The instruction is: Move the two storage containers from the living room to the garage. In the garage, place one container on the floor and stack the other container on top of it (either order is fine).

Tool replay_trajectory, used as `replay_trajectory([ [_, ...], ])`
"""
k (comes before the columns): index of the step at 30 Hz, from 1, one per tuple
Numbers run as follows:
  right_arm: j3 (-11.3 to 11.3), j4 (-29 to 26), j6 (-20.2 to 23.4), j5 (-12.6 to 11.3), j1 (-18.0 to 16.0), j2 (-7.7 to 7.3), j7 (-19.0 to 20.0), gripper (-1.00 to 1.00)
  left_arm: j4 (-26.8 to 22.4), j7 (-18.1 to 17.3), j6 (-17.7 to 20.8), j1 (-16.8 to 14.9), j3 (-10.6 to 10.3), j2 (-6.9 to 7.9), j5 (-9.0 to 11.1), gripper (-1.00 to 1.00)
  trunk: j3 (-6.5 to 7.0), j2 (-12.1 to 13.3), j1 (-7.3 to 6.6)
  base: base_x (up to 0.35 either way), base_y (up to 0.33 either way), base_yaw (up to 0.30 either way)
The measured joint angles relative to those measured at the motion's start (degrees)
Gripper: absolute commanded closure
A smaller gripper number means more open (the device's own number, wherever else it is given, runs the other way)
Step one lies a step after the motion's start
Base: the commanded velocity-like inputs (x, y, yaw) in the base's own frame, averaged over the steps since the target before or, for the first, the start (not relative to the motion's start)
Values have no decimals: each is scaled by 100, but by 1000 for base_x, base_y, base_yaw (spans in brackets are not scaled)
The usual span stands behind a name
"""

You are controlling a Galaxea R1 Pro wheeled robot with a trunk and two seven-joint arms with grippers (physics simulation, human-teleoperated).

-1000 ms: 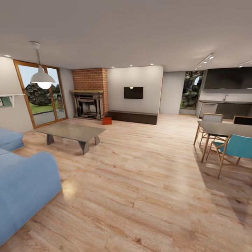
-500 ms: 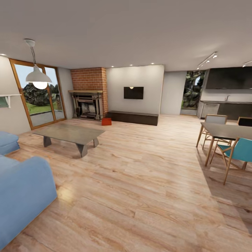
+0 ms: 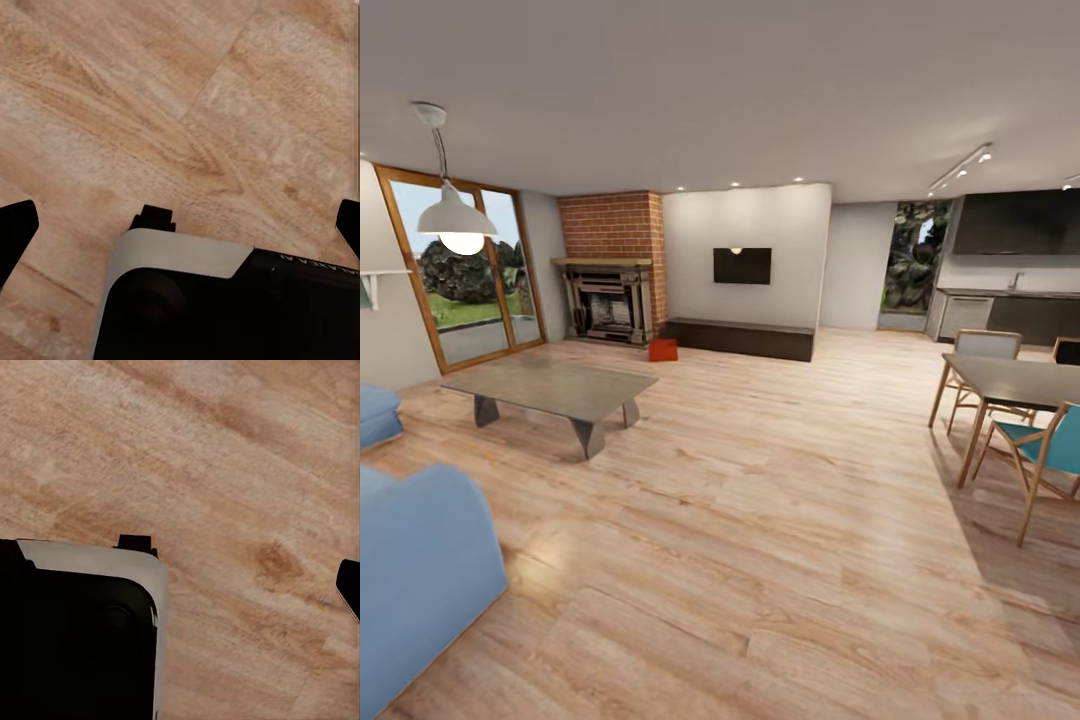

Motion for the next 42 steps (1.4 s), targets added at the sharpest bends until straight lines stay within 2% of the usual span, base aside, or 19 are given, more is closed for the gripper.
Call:
replay_trajectory([
  [42,9,0,25,8,0,0,1,-100,0,-2,-12,0,0,9,1,-100,0,0,0,322,0,0],
])
